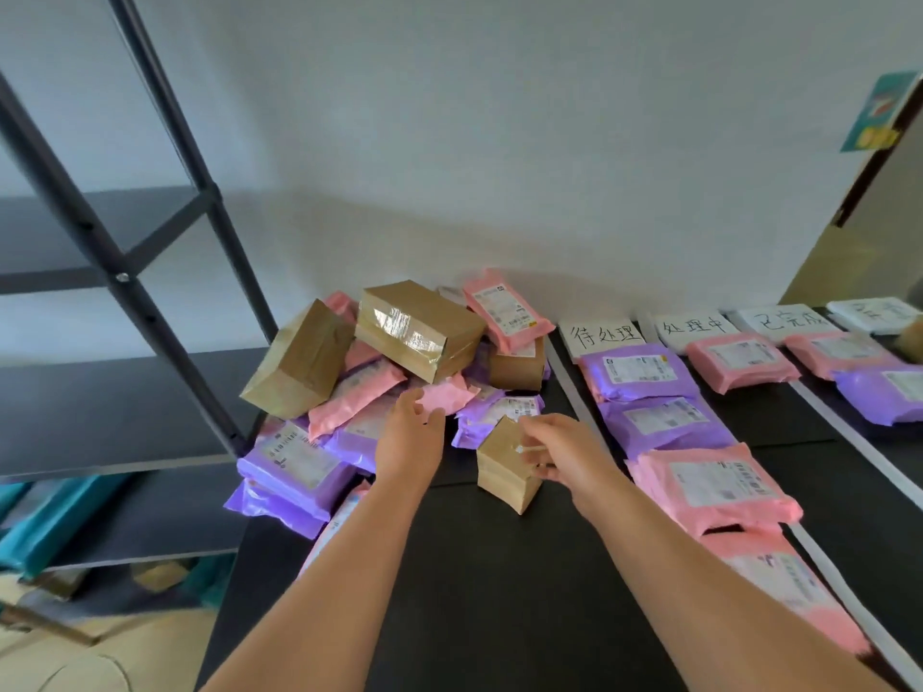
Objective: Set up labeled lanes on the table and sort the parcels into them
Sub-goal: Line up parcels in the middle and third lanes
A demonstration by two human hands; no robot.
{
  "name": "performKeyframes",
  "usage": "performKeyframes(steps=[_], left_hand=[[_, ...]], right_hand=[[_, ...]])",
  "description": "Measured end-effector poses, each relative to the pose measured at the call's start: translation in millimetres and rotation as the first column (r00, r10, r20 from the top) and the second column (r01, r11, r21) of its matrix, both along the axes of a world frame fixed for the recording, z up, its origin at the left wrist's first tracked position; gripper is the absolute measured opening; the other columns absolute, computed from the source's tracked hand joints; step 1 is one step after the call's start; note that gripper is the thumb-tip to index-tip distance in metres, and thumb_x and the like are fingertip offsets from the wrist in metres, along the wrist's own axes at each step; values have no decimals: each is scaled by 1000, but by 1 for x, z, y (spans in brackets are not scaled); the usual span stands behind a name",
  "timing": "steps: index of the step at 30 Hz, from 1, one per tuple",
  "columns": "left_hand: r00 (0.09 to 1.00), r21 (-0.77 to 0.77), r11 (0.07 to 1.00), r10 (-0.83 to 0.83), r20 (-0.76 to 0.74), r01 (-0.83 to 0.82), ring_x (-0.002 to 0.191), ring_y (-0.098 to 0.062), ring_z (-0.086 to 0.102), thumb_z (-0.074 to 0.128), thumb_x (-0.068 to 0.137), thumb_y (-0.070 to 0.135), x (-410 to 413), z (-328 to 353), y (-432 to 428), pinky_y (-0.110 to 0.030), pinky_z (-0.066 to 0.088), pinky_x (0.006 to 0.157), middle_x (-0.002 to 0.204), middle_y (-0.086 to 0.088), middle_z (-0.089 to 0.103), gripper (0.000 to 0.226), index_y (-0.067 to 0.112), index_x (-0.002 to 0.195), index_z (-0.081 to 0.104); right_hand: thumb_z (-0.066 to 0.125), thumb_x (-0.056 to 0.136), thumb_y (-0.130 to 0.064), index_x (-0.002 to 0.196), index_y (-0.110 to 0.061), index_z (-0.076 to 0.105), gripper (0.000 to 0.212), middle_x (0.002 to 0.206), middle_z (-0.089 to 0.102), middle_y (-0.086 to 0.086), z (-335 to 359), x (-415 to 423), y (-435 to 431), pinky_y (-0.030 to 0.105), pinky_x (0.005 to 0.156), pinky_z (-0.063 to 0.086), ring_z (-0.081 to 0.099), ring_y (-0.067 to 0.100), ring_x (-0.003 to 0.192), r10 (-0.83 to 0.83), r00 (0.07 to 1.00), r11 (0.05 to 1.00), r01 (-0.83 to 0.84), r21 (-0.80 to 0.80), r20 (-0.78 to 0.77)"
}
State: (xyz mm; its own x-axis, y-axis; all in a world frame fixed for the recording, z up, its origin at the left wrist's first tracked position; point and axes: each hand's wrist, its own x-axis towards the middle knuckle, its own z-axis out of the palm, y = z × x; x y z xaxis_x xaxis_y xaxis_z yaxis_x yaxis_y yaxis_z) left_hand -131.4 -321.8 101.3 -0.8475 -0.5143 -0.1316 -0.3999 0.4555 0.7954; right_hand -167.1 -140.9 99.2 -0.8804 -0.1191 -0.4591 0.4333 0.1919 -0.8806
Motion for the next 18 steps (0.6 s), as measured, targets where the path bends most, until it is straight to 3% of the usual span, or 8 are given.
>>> performKeyframes(steps=[4, 7, 9, 11, 15, 18], left_hand=[[1000, -7, 1000, -15, -6, 15, 115, -28, 57, 52, 98, 19, -31, 0, -26, -35, 44, 89, 128, -10, 59, 39, 13, 136, 48], [1000, 18, 1000, -9, -21, 9, 108, -32, 60, 54, 95, 23, -58, -1, -37, -39, 48, 84, 126, -14, 62, 40, 11, 133, 50], [1000, 30, 1000, 0, -1, 0, 115, -30, 58, 54, 97, 27, -79, -1, -42, -35, 43, 88, 133, -9, 57, 48, 13, 142, 44], [999, 39, 999, 30, 17, -31, 121, -29, 54, 56, 98, 30, -99, -4, -45, -32, 39, 89, 137, -10, 54, 52, 13, 144, 41], [992, 71, 990, 116, 53, -119, 129, -33, 47, 58, 93, 41, -137, -14, -48, -36, 39, 98, 145, -17, 45, 67, 11, 148, 33], [981, 12, 991, 133, 139, -136, 130, -39, 43, 60, 92, 42, -157, -24, -51, -40, 40, 100, 145, -22, 39, 73, 14, 151, 27]], right_hand=[[65, 92, -29, 99, -20, 67, 11, 106, 69, 7, 3, -27, -26, 38, 88, 56, 69, 22, 97, 23, 999, 999, -22, 40, -23], [66, 91, -32, 101, -18, 66, 17, 106, 68, 9, 10, -62, -44, 38, 83, 54, 67, 23, 94, 61, 993, 994, -52, 101, -97], [65, 91, -28, 105, -12, 68, 21, 103, 69, 13, 12, -93, -58, 38, 82, 50, 63, 21, 87, 97, 982, 987, -74, 142, -161], [65, 90, -28, 116, -12, 66, 31, 99, 67, 5, 12, -124, -70, 36, 85, 50, 61, 18, 89, 128, 972, 976, -89, 197, -195], [61, 94, -30, 124, -12, 59, 35, 100, 56, -2, 10, -181, -86, 30, 82, 43, 53, 16, 91, 231, 939, 920, -126, 371, -253], [56, 94, -33, 131, -13, 54, 42, 103, 57, 1, 2, -218, -99, 35, 83, 52, 59, 20, 90, 322, 910, 842, -150, 518, -260]])
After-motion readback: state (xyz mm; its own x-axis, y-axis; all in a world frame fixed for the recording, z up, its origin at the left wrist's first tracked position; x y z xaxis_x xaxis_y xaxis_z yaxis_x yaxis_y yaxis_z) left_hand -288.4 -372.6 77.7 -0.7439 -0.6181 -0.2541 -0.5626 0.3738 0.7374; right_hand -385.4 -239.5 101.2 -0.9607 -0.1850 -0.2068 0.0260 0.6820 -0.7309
